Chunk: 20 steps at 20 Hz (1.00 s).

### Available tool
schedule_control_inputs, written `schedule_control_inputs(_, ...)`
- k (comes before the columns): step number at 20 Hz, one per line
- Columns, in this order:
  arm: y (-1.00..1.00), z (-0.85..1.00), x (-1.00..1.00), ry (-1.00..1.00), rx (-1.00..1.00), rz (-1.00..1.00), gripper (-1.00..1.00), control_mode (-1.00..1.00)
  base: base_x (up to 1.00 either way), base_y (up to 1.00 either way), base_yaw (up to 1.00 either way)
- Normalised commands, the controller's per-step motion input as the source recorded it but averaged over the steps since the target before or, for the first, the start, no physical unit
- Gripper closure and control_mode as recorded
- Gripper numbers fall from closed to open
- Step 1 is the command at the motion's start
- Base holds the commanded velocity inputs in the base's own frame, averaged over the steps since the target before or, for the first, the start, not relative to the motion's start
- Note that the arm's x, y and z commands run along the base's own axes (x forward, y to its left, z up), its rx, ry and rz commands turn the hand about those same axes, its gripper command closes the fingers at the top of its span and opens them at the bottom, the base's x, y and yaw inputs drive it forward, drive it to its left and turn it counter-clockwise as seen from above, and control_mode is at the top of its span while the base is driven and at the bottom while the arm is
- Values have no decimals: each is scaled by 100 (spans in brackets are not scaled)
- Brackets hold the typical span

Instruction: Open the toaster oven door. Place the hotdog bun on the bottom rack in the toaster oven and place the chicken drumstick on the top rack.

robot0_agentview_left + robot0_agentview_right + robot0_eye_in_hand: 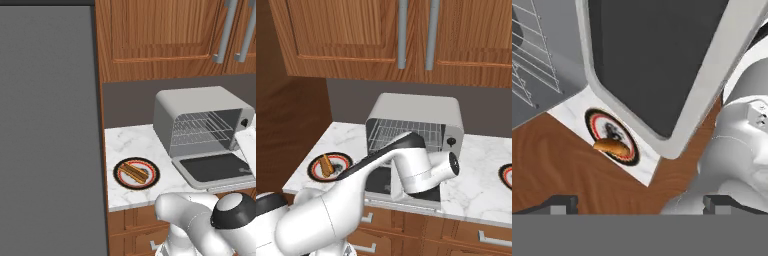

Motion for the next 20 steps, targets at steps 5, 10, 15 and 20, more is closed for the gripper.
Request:
schedule_control_inputs(5, 0, 0, 18, -6, -14, 30, -100, -100, 0, 0, 0)
schedule_control_inputs(10, 0, 0, 20, -20, -13, 35, -100, -100, 0, 0, 0)
schedule_control_inputs(15, -3, 0, 7, -37, -12, 39, -100, -100, 0, 0, 0)
schedule_control_inputs(20, -6, 0, 0, -33, -11, 37, -100, -100, 0, 0, 0)
